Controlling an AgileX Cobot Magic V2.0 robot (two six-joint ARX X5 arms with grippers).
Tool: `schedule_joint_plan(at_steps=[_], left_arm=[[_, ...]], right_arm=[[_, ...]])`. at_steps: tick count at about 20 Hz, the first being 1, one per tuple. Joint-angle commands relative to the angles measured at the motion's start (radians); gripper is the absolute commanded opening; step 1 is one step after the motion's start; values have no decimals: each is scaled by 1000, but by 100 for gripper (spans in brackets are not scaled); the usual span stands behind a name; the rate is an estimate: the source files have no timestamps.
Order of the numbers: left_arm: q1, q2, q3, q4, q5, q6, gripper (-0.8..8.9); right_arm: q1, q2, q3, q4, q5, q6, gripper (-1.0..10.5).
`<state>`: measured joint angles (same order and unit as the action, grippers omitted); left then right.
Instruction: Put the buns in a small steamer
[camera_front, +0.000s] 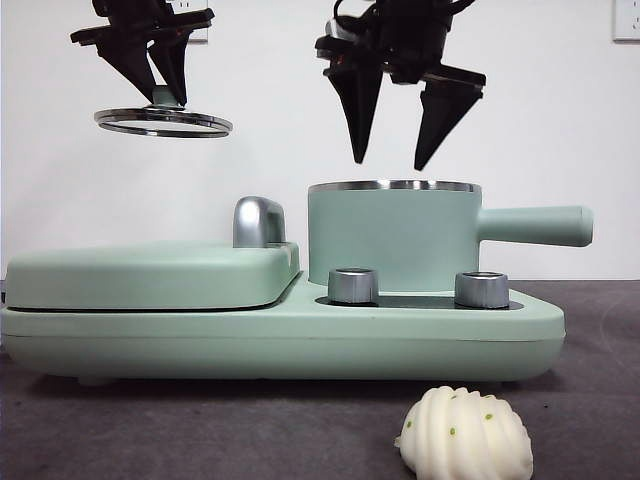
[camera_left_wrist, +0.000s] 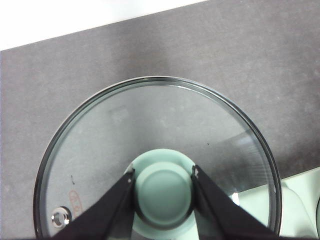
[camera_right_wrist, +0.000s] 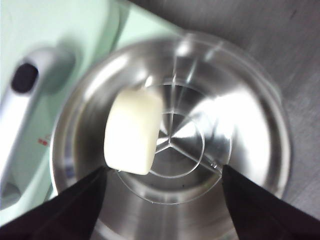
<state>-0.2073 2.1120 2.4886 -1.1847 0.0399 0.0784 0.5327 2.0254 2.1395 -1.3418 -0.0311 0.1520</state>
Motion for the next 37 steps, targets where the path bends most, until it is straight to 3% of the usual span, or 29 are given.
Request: schedule_joint_plan(at_steps=[1,5,10,15,22,28,37], left_arm=[[-2,11,44,24,2,-9,25],[-3,11,44,22,2,-15,25],[-5,11,44,18,2,-16,25],[-18,13,44,19,2,-16,25],[-42,15,44,18,2,-16,24],[-43,15,44,18,2,-17,23],[-43,17,44,20,2,-19,16]], right_arm=[[7,-40,33,-78,-3,-11,367],[43,-213,-1,-80,-32,-4,370],[173,-526,-246,-80,-25,63,371],[401,-725,-587,-32,111,253,465],[625,-763,-1086,327,111,502,465],[596,-729,-1310,534,111,529,465],[492,-622,-1320,672,53,488,464]])
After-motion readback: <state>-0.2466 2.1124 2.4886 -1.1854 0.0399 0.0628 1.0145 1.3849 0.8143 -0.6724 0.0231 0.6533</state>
